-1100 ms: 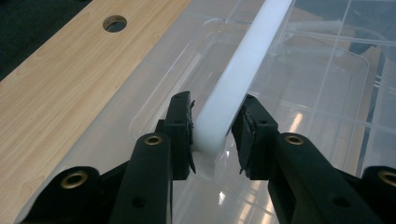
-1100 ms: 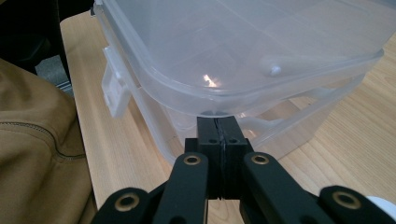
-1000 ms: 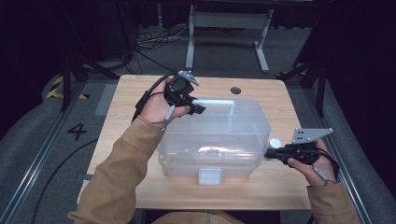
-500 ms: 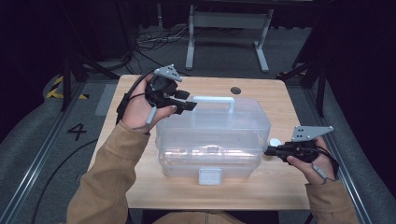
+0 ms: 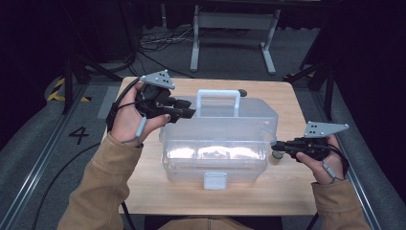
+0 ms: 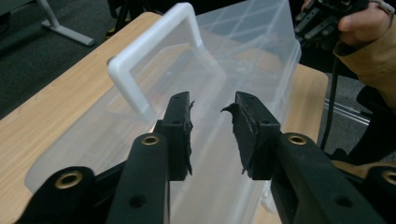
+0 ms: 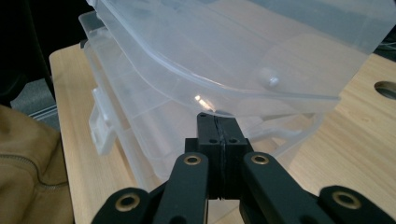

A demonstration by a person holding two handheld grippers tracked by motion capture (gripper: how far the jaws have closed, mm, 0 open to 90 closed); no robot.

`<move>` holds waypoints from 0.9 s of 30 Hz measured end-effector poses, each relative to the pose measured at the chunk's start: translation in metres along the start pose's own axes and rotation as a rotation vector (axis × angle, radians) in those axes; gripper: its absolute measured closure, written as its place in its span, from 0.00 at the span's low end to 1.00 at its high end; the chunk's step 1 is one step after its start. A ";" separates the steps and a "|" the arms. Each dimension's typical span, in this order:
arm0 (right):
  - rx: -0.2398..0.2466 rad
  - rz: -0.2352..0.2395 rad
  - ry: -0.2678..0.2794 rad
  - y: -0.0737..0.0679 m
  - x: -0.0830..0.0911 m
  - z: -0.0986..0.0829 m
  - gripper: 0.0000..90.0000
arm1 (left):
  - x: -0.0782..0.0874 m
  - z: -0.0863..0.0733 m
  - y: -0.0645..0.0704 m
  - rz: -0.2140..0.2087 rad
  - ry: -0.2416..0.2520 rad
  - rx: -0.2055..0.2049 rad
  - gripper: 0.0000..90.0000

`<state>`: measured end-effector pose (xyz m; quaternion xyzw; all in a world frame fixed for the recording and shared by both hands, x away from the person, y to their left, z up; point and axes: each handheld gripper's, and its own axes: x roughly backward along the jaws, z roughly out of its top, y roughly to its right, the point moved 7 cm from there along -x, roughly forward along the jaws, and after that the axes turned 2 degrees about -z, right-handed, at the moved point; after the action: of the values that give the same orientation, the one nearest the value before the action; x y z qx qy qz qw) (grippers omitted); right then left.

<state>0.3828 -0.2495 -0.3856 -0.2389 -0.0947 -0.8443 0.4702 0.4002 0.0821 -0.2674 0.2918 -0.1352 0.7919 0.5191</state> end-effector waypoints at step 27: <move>-0.041 -0.078 0.147 0.011 -0.001 0.032 1.00 | 0.004 -0.052 0.024 -0.045 -0.003 0.056 0.94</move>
<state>0.4022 -0.2419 -0.3594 -0.1819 -0.0517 -0.8791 0.4376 0.3605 0.1023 -0.3040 0.3103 -0.1069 0.7831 0.5282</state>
